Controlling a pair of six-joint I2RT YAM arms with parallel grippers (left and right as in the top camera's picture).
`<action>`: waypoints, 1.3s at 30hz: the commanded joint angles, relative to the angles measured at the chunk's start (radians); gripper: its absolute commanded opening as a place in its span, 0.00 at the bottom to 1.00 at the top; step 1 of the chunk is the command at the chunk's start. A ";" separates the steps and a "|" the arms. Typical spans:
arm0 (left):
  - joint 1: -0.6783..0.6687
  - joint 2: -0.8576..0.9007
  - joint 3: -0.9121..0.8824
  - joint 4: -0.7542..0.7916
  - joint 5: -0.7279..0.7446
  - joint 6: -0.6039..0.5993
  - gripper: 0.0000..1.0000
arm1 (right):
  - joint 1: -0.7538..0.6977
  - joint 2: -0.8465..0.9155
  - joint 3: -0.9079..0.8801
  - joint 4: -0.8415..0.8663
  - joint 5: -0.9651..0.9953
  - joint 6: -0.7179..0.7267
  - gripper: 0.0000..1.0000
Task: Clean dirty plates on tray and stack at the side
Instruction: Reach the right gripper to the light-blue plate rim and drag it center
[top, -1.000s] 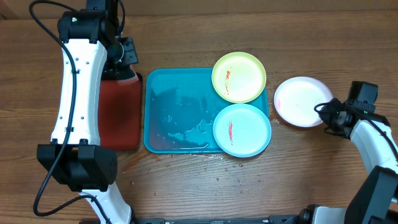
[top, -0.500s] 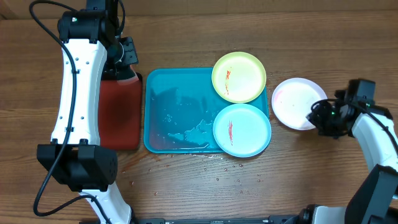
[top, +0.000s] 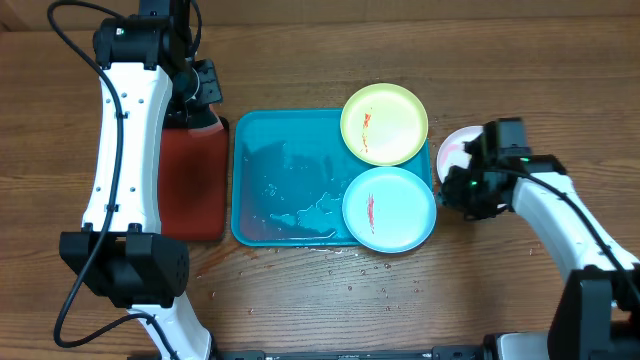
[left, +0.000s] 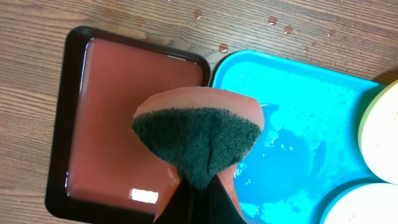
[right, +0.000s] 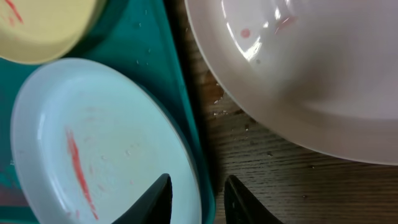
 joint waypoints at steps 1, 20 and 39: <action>-0.010 -0.014 -0.004 0.000 0.008 -0.002 0.04 | 0.039 0.039 0.012 0.005 0.105 0.019 0.30; -0.010 -0.014 -0.004 -0.004 0.008 -0.001 0.04 | 0.101 0.072 0.026 -0.093 0.093 0.038 0.04; -0.069 -0.014 -0.021 0.007 0.007 -0.002 0.04 | 0.506 0.064 0.029 0.364 0.278 0.444 0.04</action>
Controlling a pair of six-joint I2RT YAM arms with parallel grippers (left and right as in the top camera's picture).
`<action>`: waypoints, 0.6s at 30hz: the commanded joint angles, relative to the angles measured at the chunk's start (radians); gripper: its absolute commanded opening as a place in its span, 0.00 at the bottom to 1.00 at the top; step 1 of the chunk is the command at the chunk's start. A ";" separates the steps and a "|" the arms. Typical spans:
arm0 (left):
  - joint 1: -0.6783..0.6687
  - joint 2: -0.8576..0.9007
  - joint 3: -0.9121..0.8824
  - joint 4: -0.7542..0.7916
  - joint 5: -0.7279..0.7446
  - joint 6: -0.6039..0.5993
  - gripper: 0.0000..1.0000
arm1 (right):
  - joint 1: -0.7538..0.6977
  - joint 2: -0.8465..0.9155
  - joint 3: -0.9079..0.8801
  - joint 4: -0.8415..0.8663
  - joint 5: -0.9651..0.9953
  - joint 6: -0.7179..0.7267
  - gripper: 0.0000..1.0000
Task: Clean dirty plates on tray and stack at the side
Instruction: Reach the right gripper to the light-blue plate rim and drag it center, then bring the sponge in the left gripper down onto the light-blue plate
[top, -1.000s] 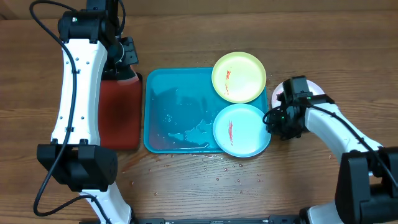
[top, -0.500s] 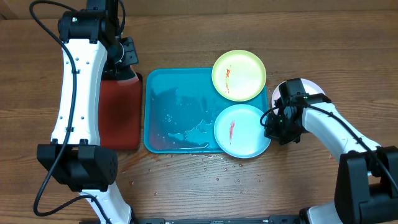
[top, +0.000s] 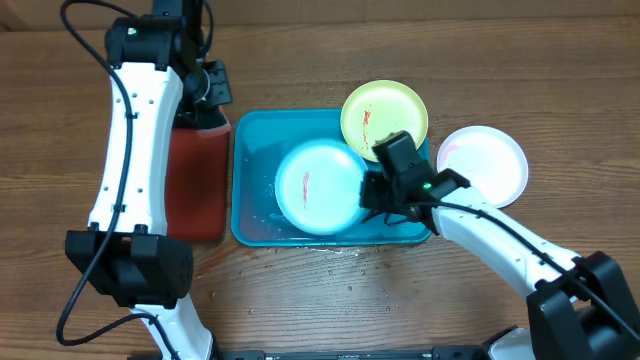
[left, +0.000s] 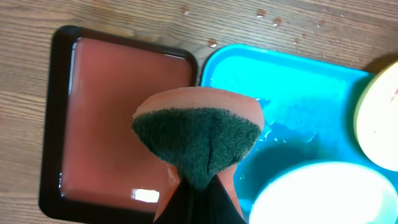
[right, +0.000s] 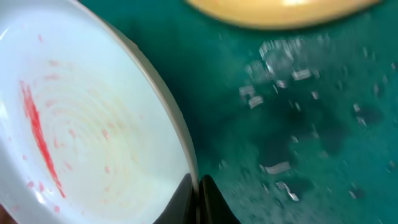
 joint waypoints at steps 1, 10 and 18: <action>-0.034 -0.013 -0.027 0.015 0.007 -0.003 0.04 | 0.023 0.054 0.016 0.079 0.101 0.113 0.04; -0.097 -0.013 -0.209 0.095 -0.003 -0.003 0.04 | 0.025 0.179 0.026 0.155 -0.003 0.134 0.04; -0.124 -0.013 -0.323 0.187 0.001 -0.002 0.04 | 0.025 0.179 0.027 0.147 -0.020 0.130 0.15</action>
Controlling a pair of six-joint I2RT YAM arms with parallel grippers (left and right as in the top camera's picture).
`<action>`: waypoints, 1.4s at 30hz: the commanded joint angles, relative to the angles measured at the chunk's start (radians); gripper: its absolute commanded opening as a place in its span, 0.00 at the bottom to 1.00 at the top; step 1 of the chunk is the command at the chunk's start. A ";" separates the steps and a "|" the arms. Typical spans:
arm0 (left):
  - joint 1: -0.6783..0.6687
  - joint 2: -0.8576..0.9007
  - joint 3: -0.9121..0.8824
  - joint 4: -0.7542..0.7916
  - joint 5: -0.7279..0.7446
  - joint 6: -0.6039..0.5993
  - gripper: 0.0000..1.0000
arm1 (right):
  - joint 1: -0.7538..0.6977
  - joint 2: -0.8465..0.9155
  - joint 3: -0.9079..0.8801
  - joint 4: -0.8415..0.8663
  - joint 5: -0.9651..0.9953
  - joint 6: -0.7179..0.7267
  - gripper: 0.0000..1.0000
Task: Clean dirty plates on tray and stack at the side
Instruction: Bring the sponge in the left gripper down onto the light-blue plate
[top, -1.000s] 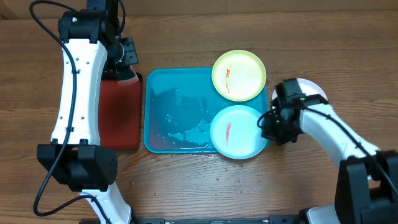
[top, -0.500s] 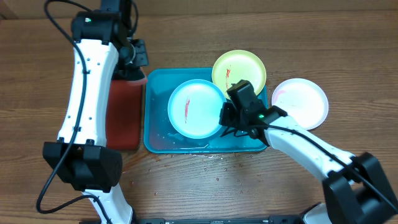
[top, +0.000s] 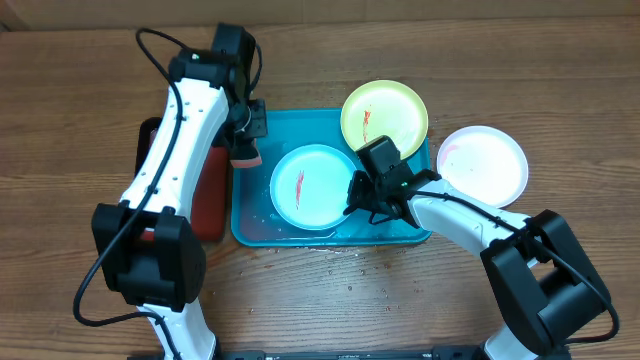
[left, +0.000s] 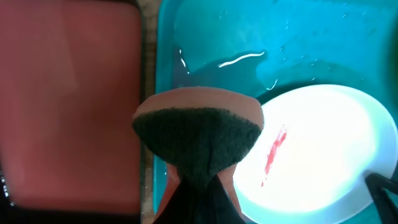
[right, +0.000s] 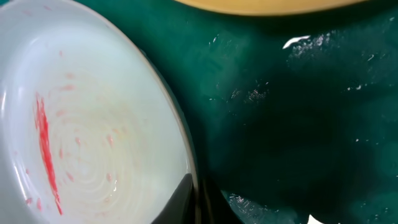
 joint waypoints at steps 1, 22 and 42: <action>-0.020 -0.014 -0.010 0.024 0.002 -0.002 0.04 | 0.003 -0.009 0.025 0.003 -0.019 0.003 0.19; -0.037 -0.014 -0.010 0.082 0.002 0.017 0.04 | 0.003 -0.009 0.025 0.004 -0.019 0.006 1.00; -0.037 -0.014 -0.010 0.095 0.002 0.025 0.04 | 0.003 -0.009 0.025 0.004 -0.019 0.006 1.00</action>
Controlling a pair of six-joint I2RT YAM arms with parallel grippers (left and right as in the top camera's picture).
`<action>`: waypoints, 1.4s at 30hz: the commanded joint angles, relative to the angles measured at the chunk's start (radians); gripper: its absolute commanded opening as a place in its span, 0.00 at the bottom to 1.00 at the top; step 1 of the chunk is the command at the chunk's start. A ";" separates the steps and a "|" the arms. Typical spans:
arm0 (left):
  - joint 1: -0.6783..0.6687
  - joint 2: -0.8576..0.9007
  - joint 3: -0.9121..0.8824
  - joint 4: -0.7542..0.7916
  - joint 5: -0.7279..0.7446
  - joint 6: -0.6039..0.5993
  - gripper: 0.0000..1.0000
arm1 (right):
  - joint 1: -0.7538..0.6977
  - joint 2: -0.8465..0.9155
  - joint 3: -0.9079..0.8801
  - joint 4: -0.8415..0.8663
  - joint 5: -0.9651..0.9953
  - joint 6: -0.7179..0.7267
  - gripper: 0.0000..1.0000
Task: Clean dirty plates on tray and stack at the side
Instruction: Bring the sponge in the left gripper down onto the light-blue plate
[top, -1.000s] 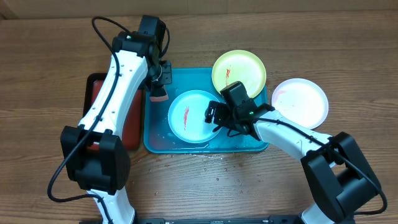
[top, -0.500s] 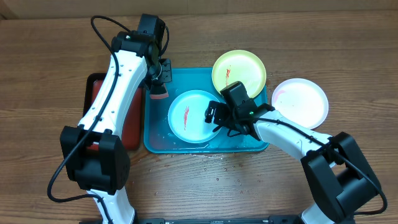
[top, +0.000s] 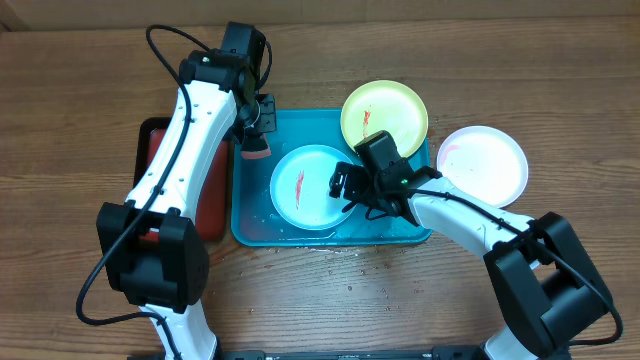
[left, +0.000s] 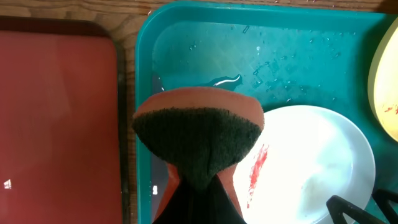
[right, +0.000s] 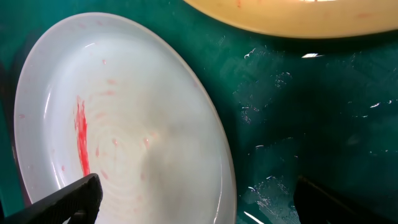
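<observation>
A pale blue plate (top: 305, 187) with a red streak lies in the middle of the wet teal tray (top: 290, 128). My right gripper (right: 199, 186) is open, one finger over the plate's inside and the other over the tray, astride its right rim. A yellow plate (top: 384, 122), also streaked red, sits at the tray's back right corner. My left gripper (left: 199, 194) is shut on a sponge (left: 199, 134), orange with a green scouring face, held over the tray's left part just beside the blue plate (left: 311, 165). A pink plate (top: 482, 165) rests on the table to the right of the tray.
A dark basin of reddish water (top: 215, 200) stands against the tray's left side. Water drops speckle the wood in front of the tray. The left arm reaches over the basin from the back.
My right gripper was shut on the blue plate's right rim and now stands open astride it. The sponge has shifted from the tray's left edge to further over the tray.
The blue plate lay at the tray's front right, my right gripper open by its rim and the sponge held over the basin. Then the right gripper was shut on the rim and the plate was mid-tray. The sponge came to the tray, and the plate is now let go.
</observation>
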 joint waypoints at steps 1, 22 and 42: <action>-0.006 -0.013 -0.002 0.001 0.002 0.021 0.04 | 0.002 0.000 0.002 -0.006 0.006 0.002 1.00; -0.008 -0.013 -0.002 -0.040 0.062 0.039 0.04 | 0.002 0.000 0.002 0.042 0.006 0.002 1.00; -0.024 -0.013 -0.169 -0.012 0.224 0.171 0.04 | -0.002 0.000 0.001 0.038 -0.077 -0.098 0.58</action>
